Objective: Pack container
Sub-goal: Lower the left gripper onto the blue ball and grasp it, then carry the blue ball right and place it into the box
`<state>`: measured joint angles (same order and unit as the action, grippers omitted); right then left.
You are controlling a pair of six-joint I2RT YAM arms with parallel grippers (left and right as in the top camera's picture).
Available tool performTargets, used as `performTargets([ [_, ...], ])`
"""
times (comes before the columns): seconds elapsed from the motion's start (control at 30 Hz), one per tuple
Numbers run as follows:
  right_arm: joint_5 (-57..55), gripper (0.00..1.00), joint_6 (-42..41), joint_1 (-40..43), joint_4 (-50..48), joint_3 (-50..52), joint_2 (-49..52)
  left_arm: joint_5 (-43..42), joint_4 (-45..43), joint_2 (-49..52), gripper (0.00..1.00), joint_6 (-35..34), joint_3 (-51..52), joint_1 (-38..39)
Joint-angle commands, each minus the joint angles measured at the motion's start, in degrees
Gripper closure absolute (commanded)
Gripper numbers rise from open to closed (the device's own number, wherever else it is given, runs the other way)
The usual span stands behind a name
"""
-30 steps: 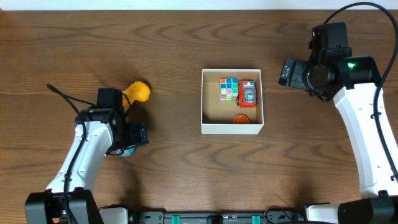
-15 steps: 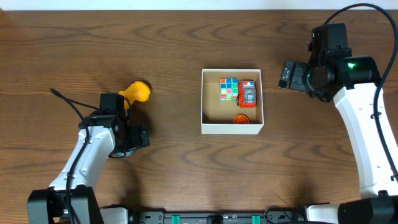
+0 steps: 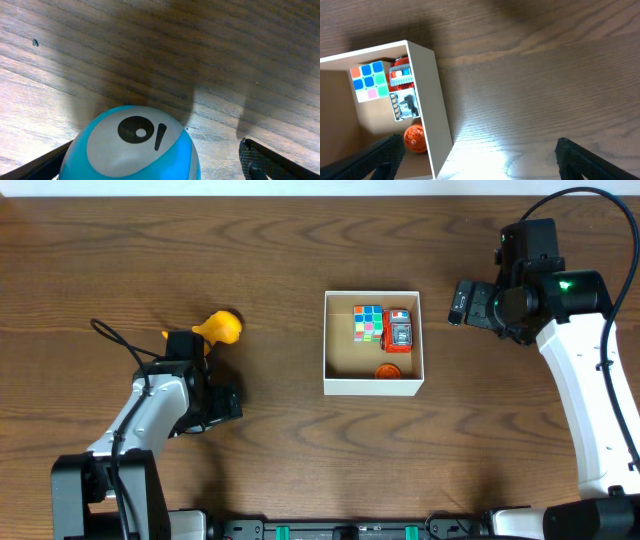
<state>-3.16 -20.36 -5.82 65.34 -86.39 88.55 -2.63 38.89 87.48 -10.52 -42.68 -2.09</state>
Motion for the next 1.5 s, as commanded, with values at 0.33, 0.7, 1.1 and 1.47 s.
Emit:
performTargets([
  [0.33, 0.2, 0.01, 0.7, 0.2, 0.5, 0.3, 0.3, 0.3, -1.2, 0.2, 0.27, -0.5, 0.5, 0.1],
  [0.7, 0.2, 0.01, 0.7, 0.2, 0.9, 0.3, 0.3, 0.3, -3.4, 0.2, 0.39, -0.5, 0.5, 0.1],
  [1.1, 0.2, 0.01, 0.7, 0.2, 0.9, 0.3, 0.3, 0.3, -3.7, 0.1, 0.6, -0.5, 0.4, 0.1],
  [1.47, 0.2, 0.01, 0.8, 0.2, 0.9, 0.3, 0.3, 0.3, 3.1, -2.7, 0.85, -0.5, -10.8, 0.9],
])
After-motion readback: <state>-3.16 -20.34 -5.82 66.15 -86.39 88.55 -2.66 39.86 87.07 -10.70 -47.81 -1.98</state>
